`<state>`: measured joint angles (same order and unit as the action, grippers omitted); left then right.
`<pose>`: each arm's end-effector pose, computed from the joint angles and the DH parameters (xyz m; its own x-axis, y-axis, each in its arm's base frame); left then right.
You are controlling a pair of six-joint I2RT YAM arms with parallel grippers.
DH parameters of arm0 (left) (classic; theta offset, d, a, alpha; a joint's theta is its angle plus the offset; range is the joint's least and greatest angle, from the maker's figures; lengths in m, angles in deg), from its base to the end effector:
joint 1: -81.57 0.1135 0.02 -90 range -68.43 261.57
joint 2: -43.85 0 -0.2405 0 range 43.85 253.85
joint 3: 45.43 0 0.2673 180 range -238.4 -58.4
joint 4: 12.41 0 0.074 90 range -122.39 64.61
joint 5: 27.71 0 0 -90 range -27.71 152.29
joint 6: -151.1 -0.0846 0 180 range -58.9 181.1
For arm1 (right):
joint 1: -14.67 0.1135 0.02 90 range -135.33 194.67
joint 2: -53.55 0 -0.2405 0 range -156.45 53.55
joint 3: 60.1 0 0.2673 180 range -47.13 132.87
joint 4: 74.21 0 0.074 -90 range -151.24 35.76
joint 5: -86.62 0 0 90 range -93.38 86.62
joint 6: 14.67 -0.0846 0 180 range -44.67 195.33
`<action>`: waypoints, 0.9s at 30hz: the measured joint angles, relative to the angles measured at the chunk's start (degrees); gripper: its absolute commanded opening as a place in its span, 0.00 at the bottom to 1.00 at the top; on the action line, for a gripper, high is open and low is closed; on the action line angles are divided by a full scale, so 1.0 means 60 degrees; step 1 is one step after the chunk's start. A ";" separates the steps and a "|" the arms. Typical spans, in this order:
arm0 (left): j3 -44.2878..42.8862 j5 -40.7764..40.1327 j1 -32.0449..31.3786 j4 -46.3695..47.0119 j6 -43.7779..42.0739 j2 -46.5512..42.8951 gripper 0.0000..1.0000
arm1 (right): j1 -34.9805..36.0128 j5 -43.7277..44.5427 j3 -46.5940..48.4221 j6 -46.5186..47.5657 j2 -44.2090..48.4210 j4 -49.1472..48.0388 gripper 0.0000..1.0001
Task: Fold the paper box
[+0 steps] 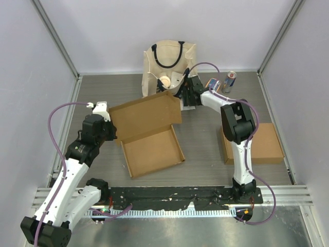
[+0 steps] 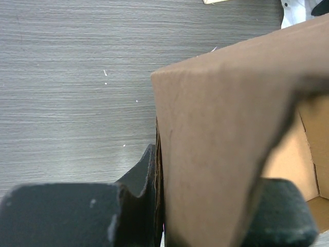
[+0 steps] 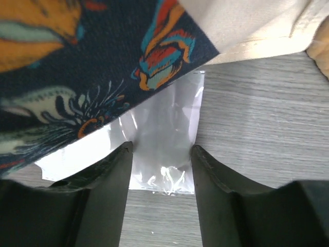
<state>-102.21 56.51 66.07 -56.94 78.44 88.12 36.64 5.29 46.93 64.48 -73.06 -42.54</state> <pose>0.2363 -0.0567 0.2554 -0.5424 -0.1573 -0.8252 0.0230 0.9792 -0.2017 0.4814 0.1804 0.0940 -0.7635 -0.1073 -0.6369 -0.1412 0.9900 0.0024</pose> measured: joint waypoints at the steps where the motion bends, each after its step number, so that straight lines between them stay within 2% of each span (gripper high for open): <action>1: 0.0000 0.0015 0.0000 0.0000 0.0000 0.0000 0.00 | -0.0015 -0.0018 -0.0117 -0.0029 0.0058 -0.0106 0.44; 6: 0.0000 0.0091 0.0000 0.0000 0.0000 0.0004 0.00 | -0.0142 -0.0029 -0.2164 -0.0433 0.1228 -0.1297 0.17; 7: 0.0000 0.0109 0.0000 0.0004 0.0000 0.0004 0.00 | -0.0149 -0.0015 -0.2659 -0.0510 0.1570 -0.1319 0.08; 9: 0.0000 0.0142 0.0000 0.0000 0.0000 0.0004 0.00 | -0.0146 0.0036 -0.3461 -0.0641 0.2208 -0.1260 0.01; 14: 0.0000 0.0157 0.0000 0.0007 0.0004 0.0004 0.00 | -0.0146 0.0215 -0.5144 -0.0911 0.3840 -0.0794 0.01; 19: 0.0004 0.0157 0.0000 0.0007 0.0004 0.0000 0.00 | -0.0087 0.0379 -0.6845 -0.1264 0.6670 0.0157 0.01; 23: 0.0004 0.0178 0.0000 0.0007 0.0004 0.0004 0.00 | 0.0506 0.0678 -0.7012 -0.1373 0.9391 0.1381 0.01; 27: 0.0004 0.0219 0.0000 0.0022 0.0004 0.0036 0.00 | 0.1526 -0.0018 -0.6634 -0.1406 1.1326 0.2495 0.01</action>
<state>-102.19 57.82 66.07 -56.81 78.47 88.34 45.80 5.18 7.13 56.04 -5.10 -27.57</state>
